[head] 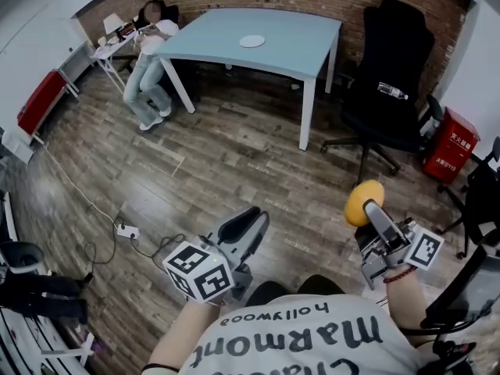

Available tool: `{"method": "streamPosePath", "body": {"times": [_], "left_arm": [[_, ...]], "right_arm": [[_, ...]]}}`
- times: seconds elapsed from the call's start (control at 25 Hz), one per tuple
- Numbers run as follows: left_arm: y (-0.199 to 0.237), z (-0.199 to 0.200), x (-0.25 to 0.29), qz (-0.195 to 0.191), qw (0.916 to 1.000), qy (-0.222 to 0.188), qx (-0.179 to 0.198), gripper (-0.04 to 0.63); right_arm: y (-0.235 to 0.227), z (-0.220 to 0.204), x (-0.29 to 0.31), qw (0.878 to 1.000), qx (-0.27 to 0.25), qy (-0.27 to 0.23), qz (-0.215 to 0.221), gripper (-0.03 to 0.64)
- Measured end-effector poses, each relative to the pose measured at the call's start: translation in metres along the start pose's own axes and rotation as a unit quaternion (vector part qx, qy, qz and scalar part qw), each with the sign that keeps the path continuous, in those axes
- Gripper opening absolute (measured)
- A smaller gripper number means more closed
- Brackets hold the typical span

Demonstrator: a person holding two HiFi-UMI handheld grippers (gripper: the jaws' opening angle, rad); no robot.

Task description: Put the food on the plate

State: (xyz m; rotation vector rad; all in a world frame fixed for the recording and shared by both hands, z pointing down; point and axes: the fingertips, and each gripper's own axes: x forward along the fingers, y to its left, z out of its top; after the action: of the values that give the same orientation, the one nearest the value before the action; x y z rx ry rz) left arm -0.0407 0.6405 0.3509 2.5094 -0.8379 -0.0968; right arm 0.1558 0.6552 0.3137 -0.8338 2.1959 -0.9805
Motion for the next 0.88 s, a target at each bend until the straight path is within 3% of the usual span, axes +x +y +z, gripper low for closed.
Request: {"method": "streamPosePath", "body": {"times": [0.48,0.72,0.88], "left_arm": [[0.031,0.058,0.040,0.005,0.9987,-0.050,0.003,0.084],[0.073,0.086,0.078,0.014,0.9986,-0.050,0.001,0.084],[0.108,0.107,0.104,0.031,0.9965,-0.073,-0.024,0.072]], "right_arm": [[-0.034,0.021,0.066,0.998,-0.003,0.051,0.025,0.368],[-0.073,0.062,0.128,0.997,-0.006,0.071,0.041,0.368],[-0.096,0.093,0.161,0.995,-0.016,0.082,0.046,0.368]]}}
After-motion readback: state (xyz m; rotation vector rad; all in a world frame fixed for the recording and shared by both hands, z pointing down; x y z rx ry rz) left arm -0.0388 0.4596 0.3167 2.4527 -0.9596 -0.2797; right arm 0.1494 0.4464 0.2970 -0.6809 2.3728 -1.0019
